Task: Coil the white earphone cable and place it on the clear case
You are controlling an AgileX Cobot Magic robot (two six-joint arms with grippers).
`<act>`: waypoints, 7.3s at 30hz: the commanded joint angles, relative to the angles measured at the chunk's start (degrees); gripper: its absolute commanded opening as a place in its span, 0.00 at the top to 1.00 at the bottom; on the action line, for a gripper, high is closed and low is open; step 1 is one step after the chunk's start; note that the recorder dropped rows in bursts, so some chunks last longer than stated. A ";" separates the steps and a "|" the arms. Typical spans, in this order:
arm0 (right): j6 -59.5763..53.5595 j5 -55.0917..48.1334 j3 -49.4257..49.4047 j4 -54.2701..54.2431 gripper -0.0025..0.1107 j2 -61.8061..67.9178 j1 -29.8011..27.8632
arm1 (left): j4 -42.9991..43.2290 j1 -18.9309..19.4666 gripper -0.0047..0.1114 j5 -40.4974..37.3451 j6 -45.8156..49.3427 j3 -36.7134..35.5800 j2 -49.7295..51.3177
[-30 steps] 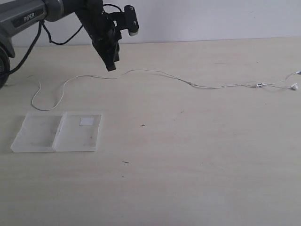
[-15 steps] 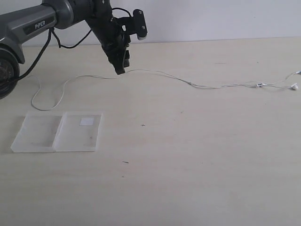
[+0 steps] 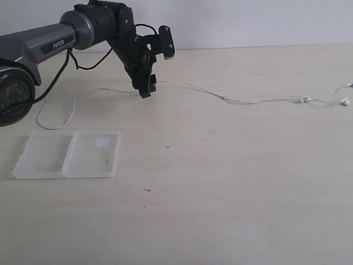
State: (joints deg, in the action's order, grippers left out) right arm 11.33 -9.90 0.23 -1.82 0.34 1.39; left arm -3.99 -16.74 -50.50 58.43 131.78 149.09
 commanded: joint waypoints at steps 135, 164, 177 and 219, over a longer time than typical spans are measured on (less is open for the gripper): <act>30.97 57.56 26.29 61.58 0.56 61.45 -0.06 | -30.90 0.62 0.96 -13.96 -33.68 7.65 -52.42; 53.30 75.01 49.07 79.66 0.42 82.60 10.72 | -30.27 0.62 0.96 -13.97 -33.86 7.65 -52.42; 59.52 65.70 56.86 78.93 0.42 87.60 18.46 | -30.79 0.62 0.96 -13.60 -33.86 7.65 -52.42; 63.80 69.67 64.87 74.96 0.42 97.91 21.91 | -32.49 0.62 0.96 -13.96 -33.39 7.65 -52.42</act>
State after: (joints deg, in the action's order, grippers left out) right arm 74.55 59.42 64.68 72.94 98.21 23.14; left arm -35.64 -16.01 -64.77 25.08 139.19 96.82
